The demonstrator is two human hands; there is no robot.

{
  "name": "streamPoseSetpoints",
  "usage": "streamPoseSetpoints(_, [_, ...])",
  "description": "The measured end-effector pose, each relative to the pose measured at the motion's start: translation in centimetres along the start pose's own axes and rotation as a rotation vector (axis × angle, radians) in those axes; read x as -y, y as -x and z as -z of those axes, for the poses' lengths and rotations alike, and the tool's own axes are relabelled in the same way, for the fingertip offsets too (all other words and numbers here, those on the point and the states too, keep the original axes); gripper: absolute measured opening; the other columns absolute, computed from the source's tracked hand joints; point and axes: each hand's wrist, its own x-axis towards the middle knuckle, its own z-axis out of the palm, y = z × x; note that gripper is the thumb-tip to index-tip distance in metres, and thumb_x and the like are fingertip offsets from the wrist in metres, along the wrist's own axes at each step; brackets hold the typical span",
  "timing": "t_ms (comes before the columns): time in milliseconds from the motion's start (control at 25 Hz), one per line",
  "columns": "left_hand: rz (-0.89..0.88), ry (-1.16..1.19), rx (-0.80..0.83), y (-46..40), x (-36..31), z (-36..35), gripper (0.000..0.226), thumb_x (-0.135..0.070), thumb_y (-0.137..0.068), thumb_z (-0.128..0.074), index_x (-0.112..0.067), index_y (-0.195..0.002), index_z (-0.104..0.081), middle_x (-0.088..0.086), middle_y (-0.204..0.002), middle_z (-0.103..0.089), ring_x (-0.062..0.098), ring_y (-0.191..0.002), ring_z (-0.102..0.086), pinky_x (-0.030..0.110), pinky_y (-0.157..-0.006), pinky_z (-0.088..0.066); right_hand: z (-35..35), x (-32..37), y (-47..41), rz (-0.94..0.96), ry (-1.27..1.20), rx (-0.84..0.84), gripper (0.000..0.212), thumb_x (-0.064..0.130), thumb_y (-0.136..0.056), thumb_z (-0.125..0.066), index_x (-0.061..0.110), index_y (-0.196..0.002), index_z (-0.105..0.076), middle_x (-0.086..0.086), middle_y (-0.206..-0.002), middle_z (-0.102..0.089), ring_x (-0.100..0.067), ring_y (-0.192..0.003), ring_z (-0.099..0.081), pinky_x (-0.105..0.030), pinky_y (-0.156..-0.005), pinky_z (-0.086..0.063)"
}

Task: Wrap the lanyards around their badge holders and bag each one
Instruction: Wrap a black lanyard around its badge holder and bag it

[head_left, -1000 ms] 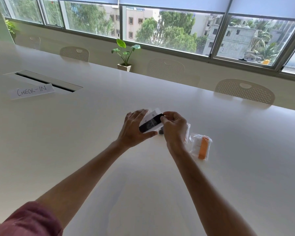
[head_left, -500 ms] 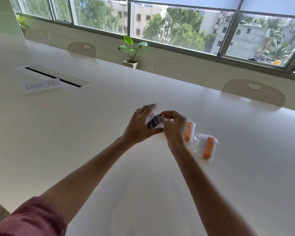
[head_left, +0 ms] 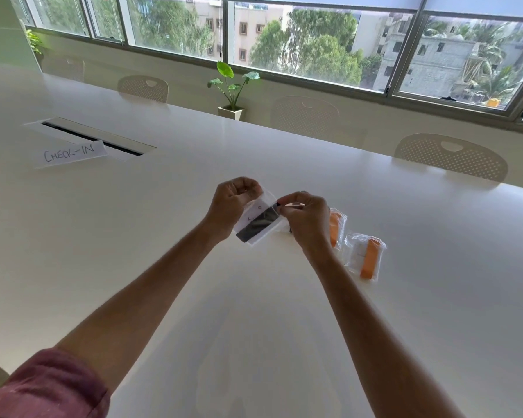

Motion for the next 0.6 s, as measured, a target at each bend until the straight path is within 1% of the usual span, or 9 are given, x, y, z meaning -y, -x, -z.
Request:
streamPoseSetpoints(80, [-0.001, -0.008, -0.06, 0.1, 0.2, -0.1, 0.03, -0.002, -0.086, -0.059, -0.024, -0.067, -0.067, -0.01, -0.071, -0.067, 0.008, -0.071, -0.059, 0.022, -0.067, -0.047, 0.3, -0.4, 0.0, 0.04, 0.069, 0.022, 0.012, 0.005, -0.077, -0.071, 0.016, -0.077, -0.078, 0.007, -0.098, -0.069, -0.009, -0.077, -0.065, -0.034, -0.065, -0.055])
streamPoseSetpoints(160, [0.001, -0.02, -0.1, 0.4, 0.5, -0.2, 0.031, -0.002, -0.086, -0.059, -0.024, -0.066, -0.066, -0.011, -0.07, -0.067, 0.006, -0.07, -0.059, 0.02, -0.067, -0.047, 0.8, -0.9, 0.0, 0.081, 0.14, 0.076, 0.009, 0.015, -0.082, -0.071, 0.016, -0.084, -0.079, 0.006, -0.113, -0.066, -0.011, -0.084, -0.065, -0.034, -0.071, -0.056])
streamPoseSetpoints(200, [0.003, -0.03, -0.112, 0.5, 0.7, -0.3, 0.029, -0.003, -0.087, -0.059, -0.024, -0.068, -0.066, -0.01, -0.07, -0.067, 0.006, -0.07, -0.059, 0.02, -0.068, -0.047, 1.1, -1.1, 0.0, 0.105, 0.169, 0.111, 0.009, 0.022, -0.082, -0.072, 0.017, -0.086, -0.078, 0.007, -0.116, -0.066, -0.01, -0.084, -0.066, -0.033, -0.072, -0.056])
streamPoseSetpoints(280, [0.014, -0.038, -0.135, 0.8, 0.9, -0.4, 0.023, -0.006, -0.088, -0.059, -0.021, -0.071, -0.065, -0.007, -0.072, -0.067, 0.007, -0.071, -0.058, 0.022, -0.068, -0.048, 1.2, -1.3, -0.2, 0.133, 0.209, 0.154, 0.013, 0.029, -0.078, -0.077, 0.019, -0.086, -0.077, 0.009, -0.109, -0.068, -0.005, -0.079, -0.068, -0.026, -0.069, -0.054])
streamPoseSetpoints(360, [0.02, -0.035, -0.159, 0.9, 1.0, -0.6, 0.022, -0.006, -0.088, -0.059, -0.021, -0.072, -0.064, -0.007, -0.072, -0.066, 0.007, -0.069, -0.058, 0.021, -0.066, -0.048, 1.0, -1.4, -0.4, 0.118, 0.221, 0.148, 0.011, 0.023, -0.074, -0.08, 0.024, -0.08, -0.071, 0.011, -0.088, -0.073, -0.002, -0.073, -0.067, -0.022, -0.065, -0.05])
streamPoseSetpoints(400, [0.018, -0.044, -0.167, 0.8, 1.0, -0.8, 0.023, -0.006, -0.087, -0.059, -0.021, -0.071, -0.064, -0.008, -0.071, -0.066, 0.006, -0.068, -0.058, 0.02, -0.064, -0.048, 0.9, -1.6, -0.6, 0.101, 0.211, 0.142, 0.016, 0.018, -0.073, -0.08, 0.026, -0.08, -0.068, 0.011, -0.081, -0.072, -0.003, -0.072, -0.067, -0.022, -0.066, -0.049])
streamPoseSetpoints(480, [0.012, -0.087, -0.19, 0.8, 1.0, -1.0, 0.023, -0.003, -0.085, -0.058, -0.021, -0.071, -0.065, -0.008, -0.07, -0.065, 0.006, -0.067, -0.059, 0.02, -0.064, -0.051, 1.1, -2.1, -0.8, 0.059, 0.153, 0.15, 0.024, 0.012, -0.074, -0.079, 0.027, -0.087, -0.065, 0.01, -0.077, -0.072, -0.007, -0.071, -0.068, -0.028, -0.067, -0.054])
streamPoseSetpoints(560, [0.02, -0.118, -0.221, 0.7, 1.2, -1.1, 0.022, -0.001, -0.083, -0.059, -0.017, -0.071, -0.066, -0.005, -0.069, -0.065, 0.008, -0.061, -0.059, 0.026, -0.064, -0.056, 1.5, -2.8, -1.1, 0.014, 0.046, 0.148, 0.027, 0.01, -0.077, -0.077, 0.028, -0.092, -0.064, 0.009, -0.074, -0.072, -0.008, -0.069, -0.068, -0.032, -0.068, -0.057])
streamPoseSetpoints(600, [0.032, -0.125, -0.229, 0.8, 1.4, -1.2, 0.021, 0.0, -0.084, -0.059, -0.016, -0.071, -0.066, -0.003, -0.067, -0.064, 0.008, -0.057, -0.058, 0.029, -0.062, -0.057, 1.8, -3.0, -1.3, -0.007, -0.001, 0.138, 0.027, 0.008, -0.078, -0.076, 0.028, -0.093, -0.064, 0.009, -0.072, -0.072, -0.006, -0.067, -0.067, -0.031, -0.067, -0.056])
